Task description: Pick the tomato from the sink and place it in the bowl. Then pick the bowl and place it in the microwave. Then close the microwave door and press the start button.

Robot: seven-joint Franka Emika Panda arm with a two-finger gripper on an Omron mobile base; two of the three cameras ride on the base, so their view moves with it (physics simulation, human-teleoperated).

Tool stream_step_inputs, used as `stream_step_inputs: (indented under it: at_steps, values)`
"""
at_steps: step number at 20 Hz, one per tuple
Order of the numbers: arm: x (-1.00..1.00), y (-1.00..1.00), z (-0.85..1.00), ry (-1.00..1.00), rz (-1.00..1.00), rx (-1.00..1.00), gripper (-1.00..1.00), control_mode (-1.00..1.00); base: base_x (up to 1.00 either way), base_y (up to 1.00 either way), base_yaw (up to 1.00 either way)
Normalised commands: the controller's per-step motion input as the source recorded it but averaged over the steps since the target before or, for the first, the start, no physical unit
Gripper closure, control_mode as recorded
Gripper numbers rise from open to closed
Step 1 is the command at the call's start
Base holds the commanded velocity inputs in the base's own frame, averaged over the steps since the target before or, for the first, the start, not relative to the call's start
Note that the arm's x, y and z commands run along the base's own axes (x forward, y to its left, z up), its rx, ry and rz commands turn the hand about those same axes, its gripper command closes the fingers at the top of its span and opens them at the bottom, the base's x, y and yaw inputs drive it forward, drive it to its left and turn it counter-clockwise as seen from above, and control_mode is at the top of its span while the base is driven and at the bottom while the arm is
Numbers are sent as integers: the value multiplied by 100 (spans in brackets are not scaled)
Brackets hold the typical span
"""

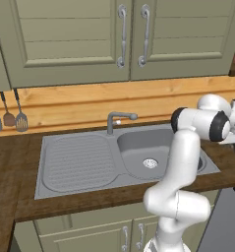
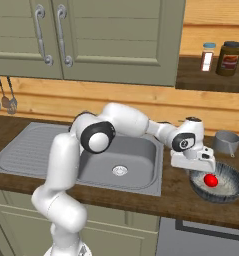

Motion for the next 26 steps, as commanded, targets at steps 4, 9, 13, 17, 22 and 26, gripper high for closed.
stream_step_inputs:
  at_steps: [4, 9, 13, 17, 22, 26]
  values:
    - [-11, 10, 0, 0, 0, -3, 100, -100, 0, 0, 0]
    - [-35, 36, 2, -11, 22, -20, 100, -100, 0, 0, 0]
    - [-52, 39, 29, -11, 29, -22, 100, -100, 0, 0, 0]
    - [-53, 28, 52, -1, 31, -5, 100, -100, 0, 0, 0]
    - [-55, 37, 77, 1, 35, 0, 100, -100, 0, 0, 0]
    - [-37, 46, 82, 8, 26, 0, 100, -100, 0, 0, 0]
